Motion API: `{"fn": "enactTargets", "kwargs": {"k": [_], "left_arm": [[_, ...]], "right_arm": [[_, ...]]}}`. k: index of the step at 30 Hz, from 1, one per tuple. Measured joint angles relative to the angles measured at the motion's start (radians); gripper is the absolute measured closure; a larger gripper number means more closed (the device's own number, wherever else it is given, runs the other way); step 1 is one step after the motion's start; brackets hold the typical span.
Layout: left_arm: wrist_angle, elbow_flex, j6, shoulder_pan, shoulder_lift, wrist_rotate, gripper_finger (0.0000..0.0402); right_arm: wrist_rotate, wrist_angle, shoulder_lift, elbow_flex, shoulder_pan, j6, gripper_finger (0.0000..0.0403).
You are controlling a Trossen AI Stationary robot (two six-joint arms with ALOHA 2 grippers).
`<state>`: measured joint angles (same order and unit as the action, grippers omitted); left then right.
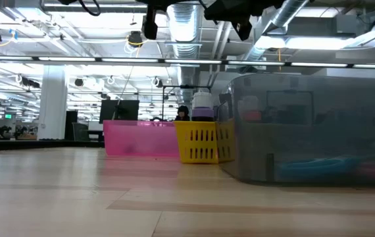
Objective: Pick & Place Paint Supplies
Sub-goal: Put the brow brush into the red bin
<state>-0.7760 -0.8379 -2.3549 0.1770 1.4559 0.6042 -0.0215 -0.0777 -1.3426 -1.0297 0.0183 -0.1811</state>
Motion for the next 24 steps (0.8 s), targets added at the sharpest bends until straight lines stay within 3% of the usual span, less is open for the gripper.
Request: {"fn": "enactTargets", "kwargs": {"k": [9,15,24], "left_arm": [[-0.012,0.000,0.064,0.000,0.000,0.038,0.0395],[-0.018,0.000,0.127,-0.024,0.000,0.145,0.0396],[-0.004,-0.001,0.364,-0.127,0.000,0.346,0.0396]], "right_arm": [[-0.045,0.087,-0.001,0.000,0.001,0.034,0.0297],[-0.037,0.087,0.011,0.000,0.001,0.038,0.0227],[-0.037,-0.057,0.054,-0.002,0.013,0.017,0.0209]]}}
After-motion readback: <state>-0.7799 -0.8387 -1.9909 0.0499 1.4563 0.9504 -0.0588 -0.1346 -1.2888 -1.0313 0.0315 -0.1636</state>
